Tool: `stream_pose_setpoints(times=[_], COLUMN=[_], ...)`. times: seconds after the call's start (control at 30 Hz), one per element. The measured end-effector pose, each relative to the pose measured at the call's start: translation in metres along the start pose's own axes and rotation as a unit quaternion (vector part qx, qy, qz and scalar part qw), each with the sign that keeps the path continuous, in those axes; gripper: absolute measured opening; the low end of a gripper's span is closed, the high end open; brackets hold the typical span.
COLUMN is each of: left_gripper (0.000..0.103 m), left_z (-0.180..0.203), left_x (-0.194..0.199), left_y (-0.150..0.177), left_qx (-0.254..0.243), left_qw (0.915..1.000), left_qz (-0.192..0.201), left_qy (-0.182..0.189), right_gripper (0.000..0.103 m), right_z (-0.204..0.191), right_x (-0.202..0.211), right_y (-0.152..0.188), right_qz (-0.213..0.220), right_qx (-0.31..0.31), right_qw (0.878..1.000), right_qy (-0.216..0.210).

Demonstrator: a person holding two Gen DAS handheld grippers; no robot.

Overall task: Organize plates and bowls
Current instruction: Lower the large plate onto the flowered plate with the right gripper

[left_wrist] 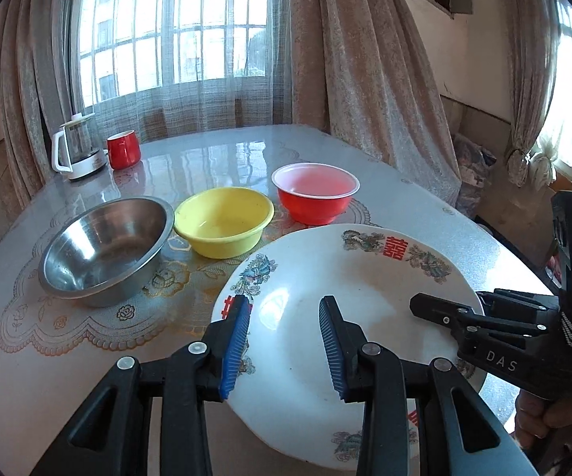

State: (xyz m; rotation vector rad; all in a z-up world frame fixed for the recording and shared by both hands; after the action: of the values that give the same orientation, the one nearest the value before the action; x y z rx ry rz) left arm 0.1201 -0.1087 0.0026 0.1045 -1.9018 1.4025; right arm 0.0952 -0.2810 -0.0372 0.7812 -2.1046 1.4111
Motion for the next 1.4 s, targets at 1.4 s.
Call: stream_pose_setpoints(times=[1.4], left_gripper=[0.045], left_z=[-0.027], left_x=[-0.003], left_y=[0.029], left_qx=[0.114], left_qw=[0.9912], left_qz=[-0.058], left_qy=[0.032], right_gripper=[0.018], right_z=[0.014], right_x=[0.019], right_y=[0.008], right_qz=[0.027], right_qx=[-0.087], right_qw=[0.996], right_qy=[-0.015])
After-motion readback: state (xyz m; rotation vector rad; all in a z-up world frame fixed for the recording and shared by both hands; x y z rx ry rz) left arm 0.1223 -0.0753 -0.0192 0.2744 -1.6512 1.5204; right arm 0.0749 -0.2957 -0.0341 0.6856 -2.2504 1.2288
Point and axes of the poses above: each gripper's, at about its wrist camera, not at the fingertips, and x roughly against the way its jaws point, z to its right, y to its underside, the point moved 1 cm from there along -x, roughly the way its jaws point, and after that the axes turned 12 degrees about -x, right-handed, at the moved point
